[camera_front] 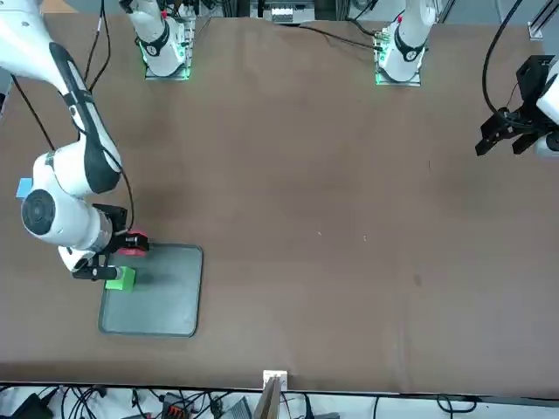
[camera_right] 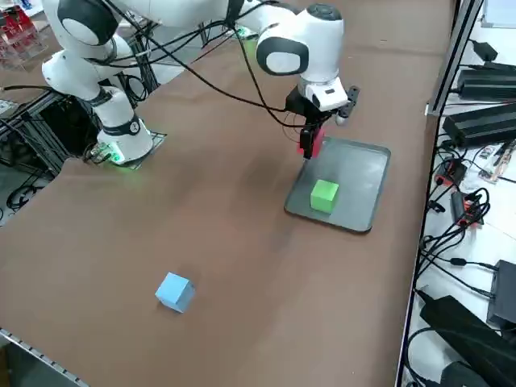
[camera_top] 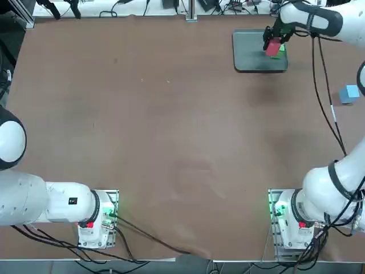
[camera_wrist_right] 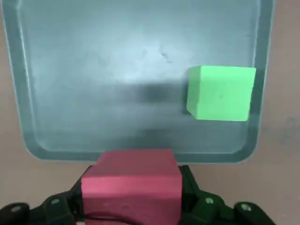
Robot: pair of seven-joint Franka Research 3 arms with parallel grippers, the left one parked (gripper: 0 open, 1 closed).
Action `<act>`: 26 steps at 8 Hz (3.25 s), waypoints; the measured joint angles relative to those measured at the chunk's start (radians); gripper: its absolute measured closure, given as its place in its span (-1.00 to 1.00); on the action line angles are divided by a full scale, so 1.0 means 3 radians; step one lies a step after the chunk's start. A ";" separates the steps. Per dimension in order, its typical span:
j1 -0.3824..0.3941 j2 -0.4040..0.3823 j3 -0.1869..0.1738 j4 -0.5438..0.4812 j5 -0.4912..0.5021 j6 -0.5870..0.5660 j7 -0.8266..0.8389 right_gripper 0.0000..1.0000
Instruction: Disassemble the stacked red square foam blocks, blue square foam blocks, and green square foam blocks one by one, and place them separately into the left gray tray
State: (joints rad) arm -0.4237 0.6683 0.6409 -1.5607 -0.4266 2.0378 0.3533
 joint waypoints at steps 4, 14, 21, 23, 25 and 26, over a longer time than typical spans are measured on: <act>0.0204 0.0060 -0.0093 0.0015 -0.0170 0.0016 0.0247 -0.56; 0.0202 0.0521 -0.0274 0.0022 -0.0404 0.0804 0.0264 -0.56; 0.0294 0.0572 -0.0275 0.0047 -0.0471 0.0906 0.0408 -1.00; 0.0297 0.0480 -0.0232 0.0113 -0.0474 0.0715 0.0408 -1.00; 0.0302 0.0143 -0.0089 0.0180 -0.0471 0.0259 0.0408 -1.00; 0.0303 -0.0061 -0.0065 0.0185 -0.0436 0.0008 0.0408 -1.00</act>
State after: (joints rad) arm -0.3329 0.6499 0.6216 -1.5052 -0.5576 2.0402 0.4756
